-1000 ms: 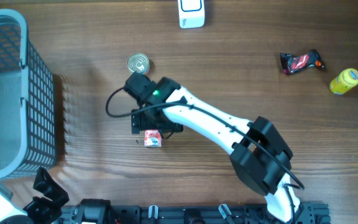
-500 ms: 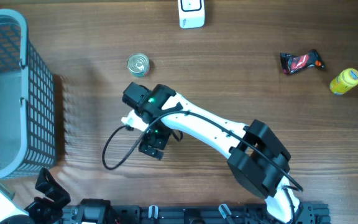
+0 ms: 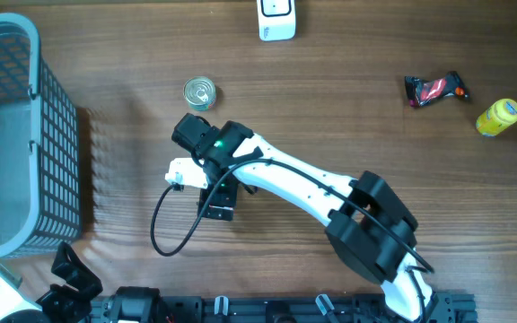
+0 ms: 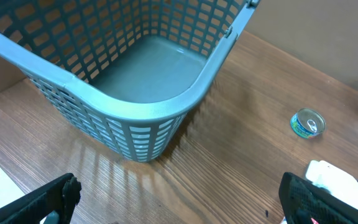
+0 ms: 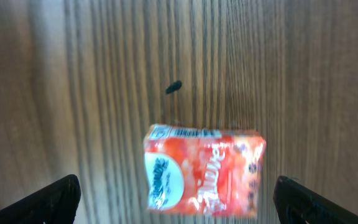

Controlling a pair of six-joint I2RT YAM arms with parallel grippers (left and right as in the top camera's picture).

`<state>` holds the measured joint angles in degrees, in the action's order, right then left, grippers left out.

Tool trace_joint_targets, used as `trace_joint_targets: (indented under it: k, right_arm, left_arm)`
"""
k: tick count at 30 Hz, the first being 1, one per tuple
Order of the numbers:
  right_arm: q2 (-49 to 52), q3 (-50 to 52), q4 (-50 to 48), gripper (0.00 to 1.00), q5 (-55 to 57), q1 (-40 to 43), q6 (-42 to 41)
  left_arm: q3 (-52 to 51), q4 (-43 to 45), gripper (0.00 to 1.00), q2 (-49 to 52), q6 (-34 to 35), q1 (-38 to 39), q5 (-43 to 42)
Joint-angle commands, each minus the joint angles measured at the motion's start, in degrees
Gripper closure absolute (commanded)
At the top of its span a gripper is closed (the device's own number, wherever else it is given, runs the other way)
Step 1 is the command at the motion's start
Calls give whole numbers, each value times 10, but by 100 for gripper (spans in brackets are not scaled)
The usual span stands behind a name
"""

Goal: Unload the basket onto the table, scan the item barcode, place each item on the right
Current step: 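Lower and close the right gripper on the Kleenex pack, lift it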

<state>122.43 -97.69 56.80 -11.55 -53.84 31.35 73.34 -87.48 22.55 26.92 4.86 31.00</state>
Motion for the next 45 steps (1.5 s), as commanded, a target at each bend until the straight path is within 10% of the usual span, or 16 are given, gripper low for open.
trace_joint_targets:
  k: [1, 20, 23, 45]
  right_arm:
    - [48, 7, -12, 0, -9, 2, 15]
    - [79, 7, -14, 12, 12, 46, -1]
    - [79, 8, -11, 30, 9, 50, 0]
    - [78, 7, -12, 41, -288, 92, 89]
  left_arm:
    - [4, -1, 0, -1, 6, -3, -6]
    - [4, -5, 0, -1, 6, -3, -8]
    - [4, -5, 0, -1, 6, -3, -8]
    - [4, -5, 0, -1, 6, -3, -12]
